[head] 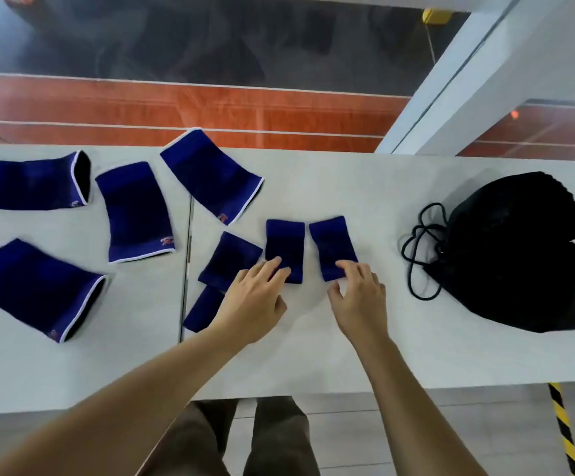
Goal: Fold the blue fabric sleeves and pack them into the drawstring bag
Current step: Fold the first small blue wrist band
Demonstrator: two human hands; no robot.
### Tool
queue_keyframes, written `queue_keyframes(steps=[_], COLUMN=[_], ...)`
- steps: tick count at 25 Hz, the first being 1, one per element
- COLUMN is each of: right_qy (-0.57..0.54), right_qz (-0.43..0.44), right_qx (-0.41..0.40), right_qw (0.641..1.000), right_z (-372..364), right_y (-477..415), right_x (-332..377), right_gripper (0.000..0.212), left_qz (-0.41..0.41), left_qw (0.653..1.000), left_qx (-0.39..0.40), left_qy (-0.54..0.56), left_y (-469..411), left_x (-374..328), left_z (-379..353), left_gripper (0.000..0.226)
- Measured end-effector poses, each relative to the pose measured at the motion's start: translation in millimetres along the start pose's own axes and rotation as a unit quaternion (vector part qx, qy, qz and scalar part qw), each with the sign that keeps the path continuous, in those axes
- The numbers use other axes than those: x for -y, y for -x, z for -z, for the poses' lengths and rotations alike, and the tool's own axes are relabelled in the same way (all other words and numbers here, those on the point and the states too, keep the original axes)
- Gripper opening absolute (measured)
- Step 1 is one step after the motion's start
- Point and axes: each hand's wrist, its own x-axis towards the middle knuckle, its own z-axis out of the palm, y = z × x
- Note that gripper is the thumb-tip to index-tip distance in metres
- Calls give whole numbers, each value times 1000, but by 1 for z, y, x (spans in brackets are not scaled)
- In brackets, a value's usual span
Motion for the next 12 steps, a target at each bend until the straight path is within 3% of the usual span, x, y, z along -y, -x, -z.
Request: queue_keyframes(steps=[3,7,12], right_qy=[42,78,-55], right_qz=[-47,-138,-120], right_qx=[-50,-10,-22], right_qw=[997,987,991], right_z=[2,-1,4], right_y=[-25,-40,-45], right_x=[-8,-15,-19], right_gripper=[41,49,17], left_qz=[15,-10,10], left_qw=[999,998,999], left_qx=[46,65,23], left_qy=[-6,-13,41], left_y=[-5,4,-8], left_x=[-5,-24,-33], left_z=[-9,-24,-12], left_gripper=[58,61,52])
